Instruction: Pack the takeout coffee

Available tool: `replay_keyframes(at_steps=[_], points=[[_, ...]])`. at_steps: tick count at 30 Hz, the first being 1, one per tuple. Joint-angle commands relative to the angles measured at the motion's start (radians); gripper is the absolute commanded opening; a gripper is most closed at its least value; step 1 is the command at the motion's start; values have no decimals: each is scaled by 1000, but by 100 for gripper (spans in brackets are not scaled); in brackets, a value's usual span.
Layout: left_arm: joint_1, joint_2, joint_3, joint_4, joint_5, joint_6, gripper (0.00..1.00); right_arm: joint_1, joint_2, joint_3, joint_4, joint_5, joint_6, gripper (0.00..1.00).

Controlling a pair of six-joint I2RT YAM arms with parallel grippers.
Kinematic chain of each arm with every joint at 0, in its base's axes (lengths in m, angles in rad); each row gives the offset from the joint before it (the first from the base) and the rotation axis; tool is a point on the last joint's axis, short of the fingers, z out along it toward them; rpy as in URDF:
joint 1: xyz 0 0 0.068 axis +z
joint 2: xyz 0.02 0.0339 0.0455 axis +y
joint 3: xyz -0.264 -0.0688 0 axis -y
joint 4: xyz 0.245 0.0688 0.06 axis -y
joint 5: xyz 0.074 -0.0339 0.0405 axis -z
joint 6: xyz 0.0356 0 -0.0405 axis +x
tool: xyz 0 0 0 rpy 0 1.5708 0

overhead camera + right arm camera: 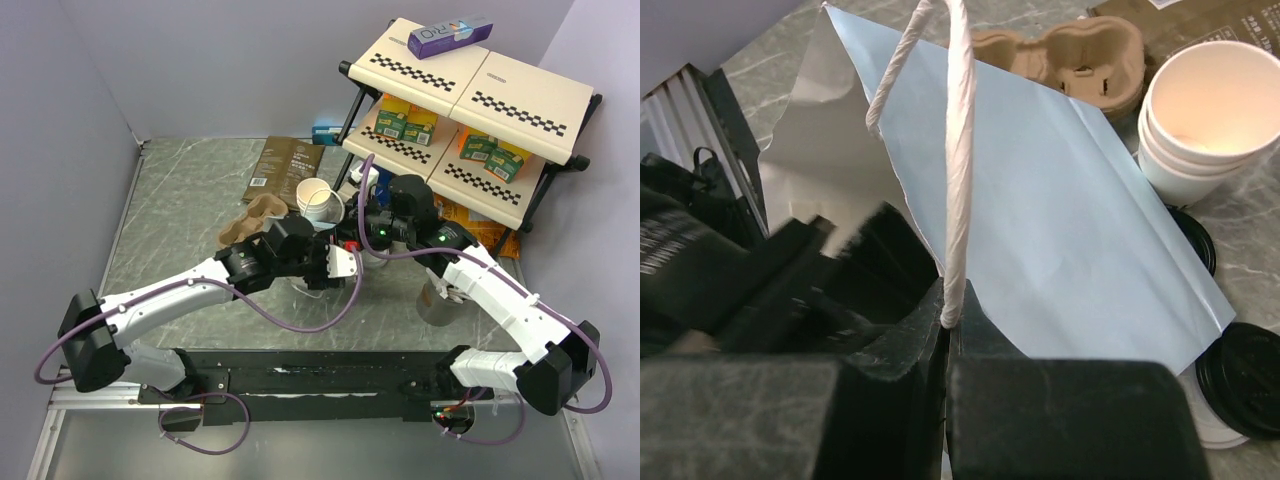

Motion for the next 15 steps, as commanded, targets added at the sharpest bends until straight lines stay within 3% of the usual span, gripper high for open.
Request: replay_keyframes(at_steps=[1, 15], points=[[17, -47, 47, 51, 8, -33, 70, 1, 7, 14, -35, -5, 3, 0], [20, -85, 82, 52, -18, -100, 85, 0, -13, 0, -47, -2, 0, 0]])
